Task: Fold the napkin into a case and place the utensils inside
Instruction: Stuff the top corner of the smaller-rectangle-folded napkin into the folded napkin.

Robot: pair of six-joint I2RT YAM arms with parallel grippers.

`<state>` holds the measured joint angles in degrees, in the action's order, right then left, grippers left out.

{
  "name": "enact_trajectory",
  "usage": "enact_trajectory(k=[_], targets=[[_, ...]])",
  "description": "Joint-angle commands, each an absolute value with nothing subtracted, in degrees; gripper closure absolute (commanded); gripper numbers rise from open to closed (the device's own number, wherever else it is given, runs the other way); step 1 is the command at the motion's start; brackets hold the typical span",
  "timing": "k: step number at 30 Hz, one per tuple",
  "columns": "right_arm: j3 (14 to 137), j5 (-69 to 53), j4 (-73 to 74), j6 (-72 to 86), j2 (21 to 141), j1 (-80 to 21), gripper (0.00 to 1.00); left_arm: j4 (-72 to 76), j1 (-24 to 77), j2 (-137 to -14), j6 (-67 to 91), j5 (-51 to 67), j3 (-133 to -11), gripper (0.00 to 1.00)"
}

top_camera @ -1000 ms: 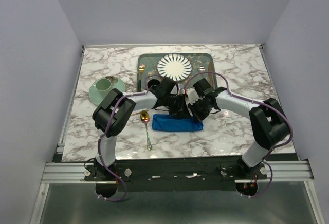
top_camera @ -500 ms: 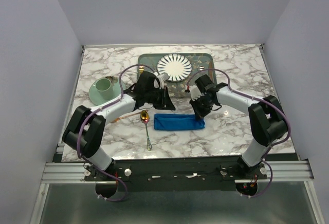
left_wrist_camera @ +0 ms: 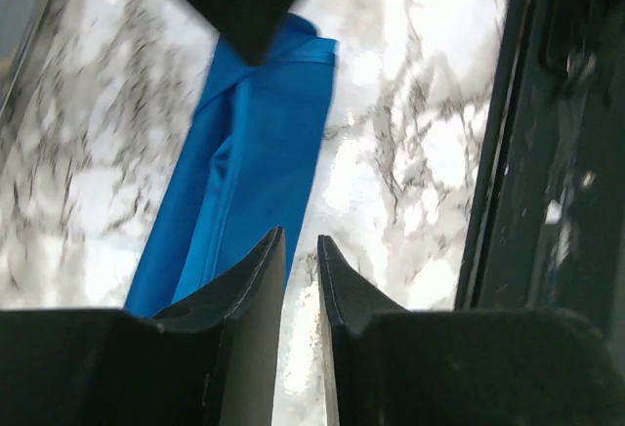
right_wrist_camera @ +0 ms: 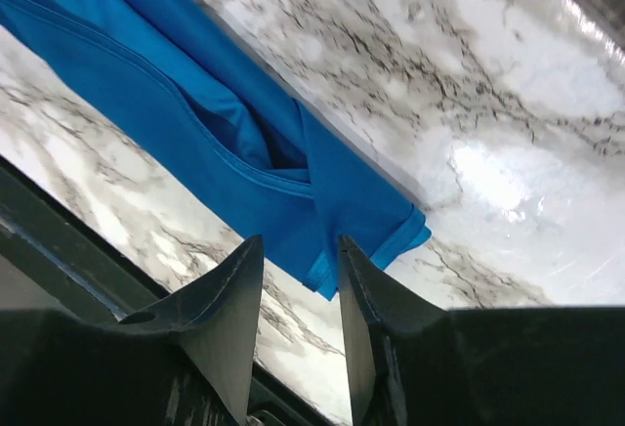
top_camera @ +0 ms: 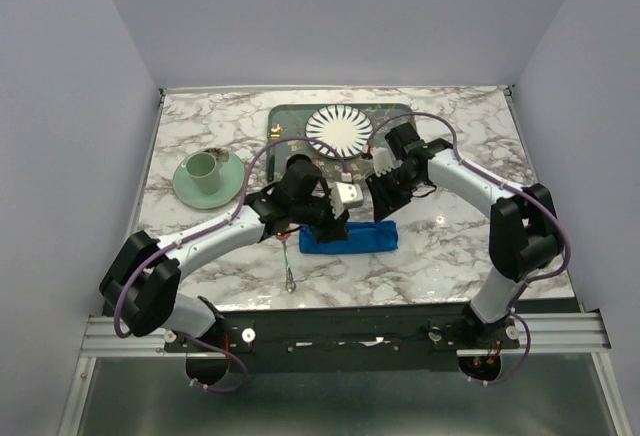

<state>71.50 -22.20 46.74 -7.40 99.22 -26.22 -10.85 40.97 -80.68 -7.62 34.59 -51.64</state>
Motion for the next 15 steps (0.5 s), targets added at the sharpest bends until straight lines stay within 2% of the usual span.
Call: enact_trajectory(k=[1,6,15], targets=[[76.11,-27.86,48.61,-7.82,102.2,-26.1,0.55,-11.71,48.15,-81.03,-26.71,30.69,-50.01,0.67],[78.92,-27.77,46.24,-7.38,105.46,-26.02,0.58,-6.51,52.91,-85.07,-27.25,22.34,-51.15,0.66],[81.47,-26.81,44.04,-6.59,111.53,-26.02,0.68,-3.87,54.84,-94.3,-29.88,19.51,-55.37,0.7]])
